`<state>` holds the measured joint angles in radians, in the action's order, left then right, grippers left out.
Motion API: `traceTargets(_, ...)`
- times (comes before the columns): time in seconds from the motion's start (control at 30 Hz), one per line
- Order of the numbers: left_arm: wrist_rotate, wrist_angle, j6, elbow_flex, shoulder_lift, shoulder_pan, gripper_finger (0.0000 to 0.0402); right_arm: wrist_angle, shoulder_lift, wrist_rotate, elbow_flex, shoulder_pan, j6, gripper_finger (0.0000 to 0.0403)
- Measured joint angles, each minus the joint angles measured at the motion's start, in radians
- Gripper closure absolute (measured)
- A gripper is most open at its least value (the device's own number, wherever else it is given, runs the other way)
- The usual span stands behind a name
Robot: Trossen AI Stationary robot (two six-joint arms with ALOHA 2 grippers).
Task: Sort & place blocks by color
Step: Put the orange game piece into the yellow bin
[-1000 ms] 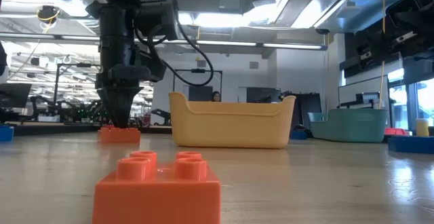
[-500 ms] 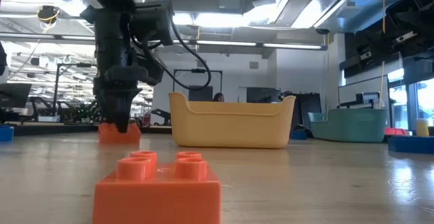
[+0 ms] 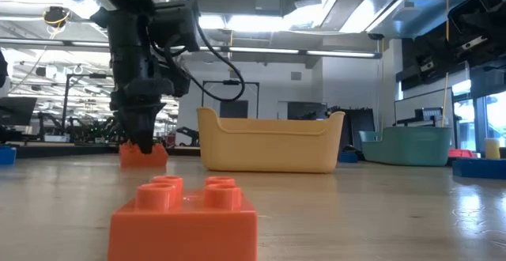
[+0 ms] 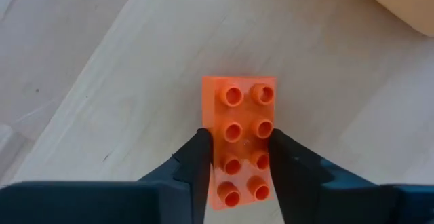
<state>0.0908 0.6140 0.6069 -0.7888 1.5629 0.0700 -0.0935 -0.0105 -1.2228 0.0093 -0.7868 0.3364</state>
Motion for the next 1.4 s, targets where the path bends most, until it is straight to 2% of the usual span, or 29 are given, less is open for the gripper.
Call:
traceTargets(0.07, -0.026, -0.013, 0.022, 0.009, -0.002, 0.001, 0.0301, 0.000, 0.000, 0.000, 0.000, 0.000, 0.000, 0.0185)
traceTargets(0.57, -0.064, 0.048, 0.014, -0.066, 0.013, 0.023, 0.0314, 0.000, 0.000, 0.000, 0.000, 0.000, 0.000, 0.0185)
traceTargets(0.8, -0.071, 0.150, -0.014, -0.128, 0.014, 0.028, 0.0399, -0.001, 0.000, 0.000, 0.000, 0.000, 0.000, 0.0185)
traceTargets(1.03, -0.103, 0.148, -0.051, -0.161, 0.011, 0.028, 0.0390, -0.006, 0.000, 0.000, 0.000, 0.000, 0.000, 0.0185)
traceTargets(1.2, -0.098, 0.156, -0.044, -0.179, 0.011, 0.028, 0.0401, -0.007, 0.000, 0.000, 0.000, 0.000, 0.000, 0.0185)
traceTargets(1.4, -0.110, 0.195, -0.034, -0.238, 0.009, 0.039, 0.0383, -0.007, 0.000, 0.000, 0.000, 0.000, 0.000, 0.0185)
